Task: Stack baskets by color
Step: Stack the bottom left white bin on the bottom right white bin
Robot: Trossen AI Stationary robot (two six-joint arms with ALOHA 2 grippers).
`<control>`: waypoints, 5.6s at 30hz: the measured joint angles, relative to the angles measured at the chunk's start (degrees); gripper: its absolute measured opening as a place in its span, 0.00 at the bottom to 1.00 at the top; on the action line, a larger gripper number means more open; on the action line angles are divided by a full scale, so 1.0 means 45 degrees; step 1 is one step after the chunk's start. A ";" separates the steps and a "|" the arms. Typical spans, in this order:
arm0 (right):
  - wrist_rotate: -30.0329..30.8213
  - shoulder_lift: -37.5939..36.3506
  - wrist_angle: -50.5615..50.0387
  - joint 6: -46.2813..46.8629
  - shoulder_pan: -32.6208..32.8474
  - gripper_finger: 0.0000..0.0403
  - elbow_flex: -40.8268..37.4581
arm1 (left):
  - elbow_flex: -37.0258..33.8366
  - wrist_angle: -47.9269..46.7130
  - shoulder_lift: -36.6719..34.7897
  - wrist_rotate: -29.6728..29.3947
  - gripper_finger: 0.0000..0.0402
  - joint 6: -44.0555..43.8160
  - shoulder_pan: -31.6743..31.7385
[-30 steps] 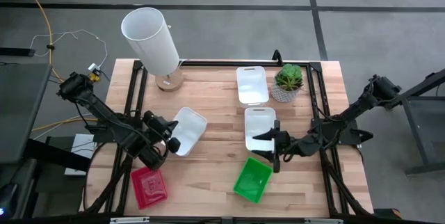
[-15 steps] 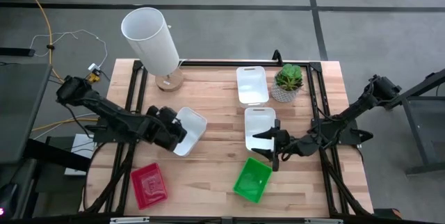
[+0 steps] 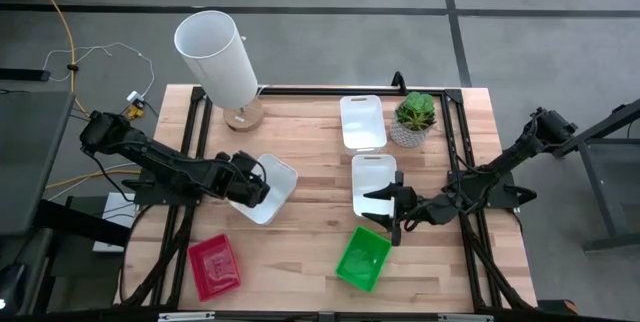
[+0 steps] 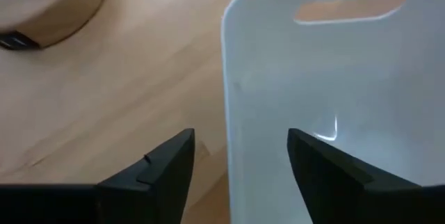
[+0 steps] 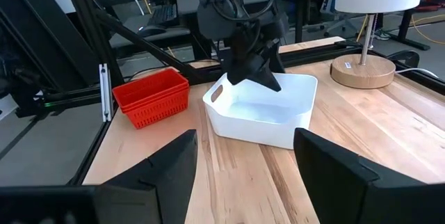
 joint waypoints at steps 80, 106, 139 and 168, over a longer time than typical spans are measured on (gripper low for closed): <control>0.2081 -0.2108 0.5077 -0.5670 0.2540 0.56 -0.0005 | 0.7223 1.9684 1.0860 -0.6391 0.00 0.4455 0.0265; 0.2346 -0.2108 0.4775 -0.5656 0.2521 0.56 -0.0005 | 0.7218 1.8362 1.0860 -0.5648 0.15 0.3988 0.0566; 0.5663 -0.2108 0.1206 -0.3876 0.2184 0.56 0.0000 | 0.6677 0.8906 0.3009 -0.2219 0.47 1.1970 -0.2231; 0.0573 0.0736 -1.5130 0.0608 -0.4711 0.56 0.4770 | -0.4376 1.9856 -0.4051 -0.1283 0.47 1.5503 -0.5644</control>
